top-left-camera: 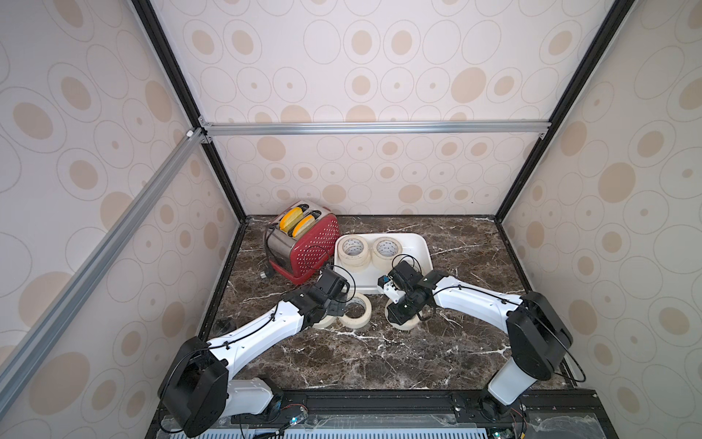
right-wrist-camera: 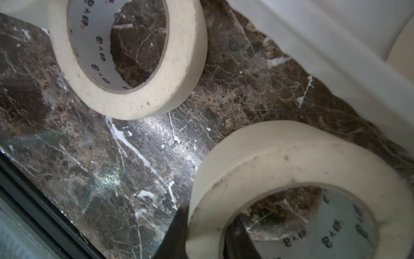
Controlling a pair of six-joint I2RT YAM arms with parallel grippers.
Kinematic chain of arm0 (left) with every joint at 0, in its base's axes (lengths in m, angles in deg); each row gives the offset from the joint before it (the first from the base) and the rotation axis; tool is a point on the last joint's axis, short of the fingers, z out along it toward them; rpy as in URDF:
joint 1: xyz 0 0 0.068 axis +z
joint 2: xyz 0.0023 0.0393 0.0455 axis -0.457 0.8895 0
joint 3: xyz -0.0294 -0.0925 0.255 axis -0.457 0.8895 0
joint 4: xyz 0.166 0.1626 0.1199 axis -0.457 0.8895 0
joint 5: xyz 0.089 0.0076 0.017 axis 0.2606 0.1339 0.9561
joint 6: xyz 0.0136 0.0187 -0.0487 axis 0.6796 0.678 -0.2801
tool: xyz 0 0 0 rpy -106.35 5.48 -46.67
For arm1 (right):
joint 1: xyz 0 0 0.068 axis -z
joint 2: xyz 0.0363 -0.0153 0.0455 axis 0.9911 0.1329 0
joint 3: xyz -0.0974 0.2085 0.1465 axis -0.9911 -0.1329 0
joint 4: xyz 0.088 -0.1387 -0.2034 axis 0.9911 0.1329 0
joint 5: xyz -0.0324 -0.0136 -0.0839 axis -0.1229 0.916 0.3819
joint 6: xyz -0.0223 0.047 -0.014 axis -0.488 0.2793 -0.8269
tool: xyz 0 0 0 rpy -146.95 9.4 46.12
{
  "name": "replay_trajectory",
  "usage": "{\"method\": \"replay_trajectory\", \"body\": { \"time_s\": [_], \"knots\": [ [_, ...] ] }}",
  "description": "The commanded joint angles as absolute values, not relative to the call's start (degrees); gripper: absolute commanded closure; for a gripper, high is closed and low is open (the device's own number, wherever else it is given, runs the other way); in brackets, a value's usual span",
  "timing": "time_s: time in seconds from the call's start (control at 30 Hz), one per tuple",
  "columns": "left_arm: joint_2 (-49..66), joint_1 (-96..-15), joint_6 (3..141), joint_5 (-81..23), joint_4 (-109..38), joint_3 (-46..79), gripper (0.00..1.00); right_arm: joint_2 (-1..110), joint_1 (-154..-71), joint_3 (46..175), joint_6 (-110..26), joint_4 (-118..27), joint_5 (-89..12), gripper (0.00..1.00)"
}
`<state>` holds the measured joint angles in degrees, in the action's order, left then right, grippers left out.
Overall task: Take out the art tape in the storage box
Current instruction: Place the art tape at the center of the board.
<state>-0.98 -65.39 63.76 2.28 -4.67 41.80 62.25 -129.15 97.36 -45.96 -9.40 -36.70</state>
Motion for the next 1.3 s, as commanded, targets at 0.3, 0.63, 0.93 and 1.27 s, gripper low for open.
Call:
{"method": "replay_trajectory", "body": {
  "time_s": [0.3, 0.63, 0.93, 1.27],
  "knots": [
    [-0.53, -65.27, 63.69, 1.36, -4.89, 41.87, 0.01, 69.00, -130.84, 104.94, -47.41, -8.45, -32.10, 0.73],
    [-0.51, -65.25, 63.57, 1.35, -4.76, 42.21, 0.01, 74.11, -131.56, 110.32, -48.17, -6.99, -32.07, 0.70],
    [-0.53, -65.29, 63.76, 1.54, -4.84, 42.22, 0.01, 72.05, -131.51, 111.14, -48.16, -5.58, -31.78, 0.54],
    [-1.21, -65.27, 62.84, -0.13, -4.66, 41.23, 0.01, 63.23, -130.82, 114.25, -52.84, -0.66, -18.78, 0.35]
  ]
}}
